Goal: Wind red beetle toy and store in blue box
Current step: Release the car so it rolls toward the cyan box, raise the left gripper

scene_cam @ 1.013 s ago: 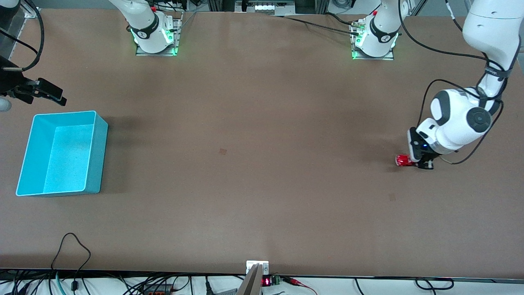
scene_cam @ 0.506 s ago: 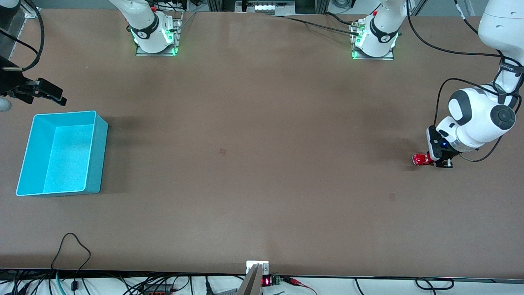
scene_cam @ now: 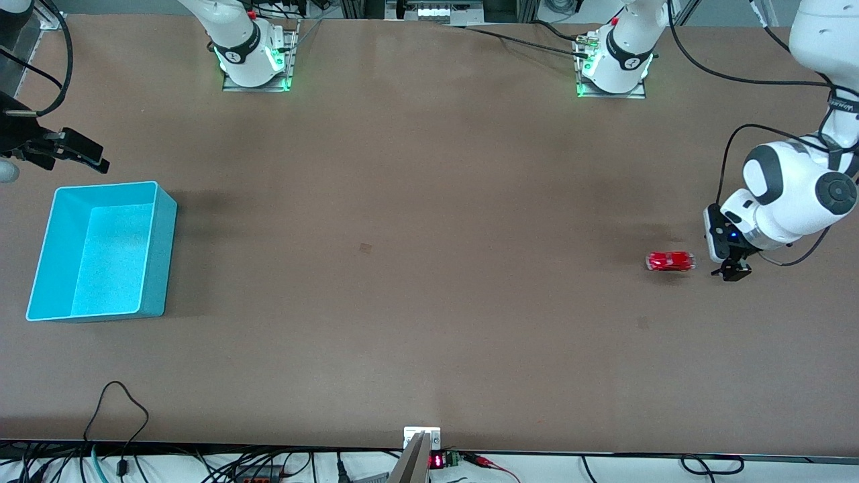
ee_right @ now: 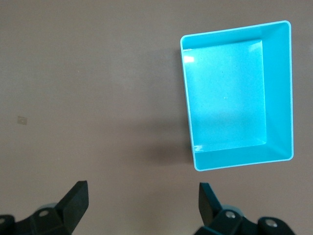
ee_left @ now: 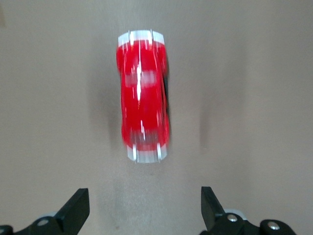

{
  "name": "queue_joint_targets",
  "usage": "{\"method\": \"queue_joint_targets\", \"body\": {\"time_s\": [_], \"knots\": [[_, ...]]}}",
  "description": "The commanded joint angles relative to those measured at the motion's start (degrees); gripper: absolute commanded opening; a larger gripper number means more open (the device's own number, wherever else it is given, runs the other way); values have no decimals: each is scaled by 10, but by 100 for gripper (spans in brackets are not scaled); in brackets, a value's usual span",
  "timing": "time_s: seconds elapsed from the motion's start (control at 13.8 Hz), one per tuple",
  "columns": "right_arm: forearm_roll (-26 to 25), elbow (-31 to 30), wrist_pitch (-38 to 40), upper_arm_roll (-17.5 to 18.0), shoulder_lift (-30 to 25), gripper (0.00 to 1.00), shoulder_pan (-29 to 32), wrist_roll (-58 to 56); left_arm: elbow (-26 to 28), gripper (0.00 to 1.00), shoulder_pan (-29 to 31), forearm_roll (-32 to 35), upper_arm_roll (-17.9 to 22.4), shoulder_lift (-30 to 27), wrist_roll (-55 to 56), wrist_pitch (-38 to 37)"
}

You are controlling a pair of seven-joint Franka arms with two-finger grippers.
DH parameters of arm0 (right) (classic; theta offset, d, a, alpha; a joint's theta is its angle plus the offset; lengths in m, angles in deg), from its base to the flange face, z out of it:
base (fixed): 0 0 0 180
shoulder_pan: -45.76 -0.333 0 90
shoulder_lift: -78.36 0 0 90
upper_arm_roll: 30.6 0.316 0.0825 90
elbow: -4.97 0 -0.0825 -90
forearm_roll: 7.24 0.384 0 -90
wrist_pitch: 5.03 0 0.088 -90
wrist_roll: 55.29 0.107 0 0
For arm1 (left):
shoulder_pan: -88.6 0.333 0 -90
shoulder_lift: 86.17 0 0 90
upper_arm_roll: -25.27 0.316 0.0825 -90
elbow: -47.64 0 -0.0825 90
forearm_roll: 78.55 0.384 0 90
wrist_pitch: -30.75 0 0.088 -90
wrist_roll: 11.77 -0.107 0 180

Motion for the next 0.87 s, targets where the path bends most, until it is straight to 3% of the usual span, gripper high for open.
{"method": "queue_joint_targets", "body": {"time_s": [0.0,0.36,0.65,0.8], "knots": [[-5,-5,-3,2,-5,100,0,-7,-24,100,3,5,-7,-39,28,-89],[-5,-5,-3,3,-5,100,0,-7,-82,100,3,7,-28,-99,108,-277],[-5,-5,-3,3,-3,100,0,-7,-177,100,3,11,-60,-103,193,-434],[-5,-5,-4,3,-1,100,0,-7,-209,100,2,17,-75,-105,258,-477]]}}
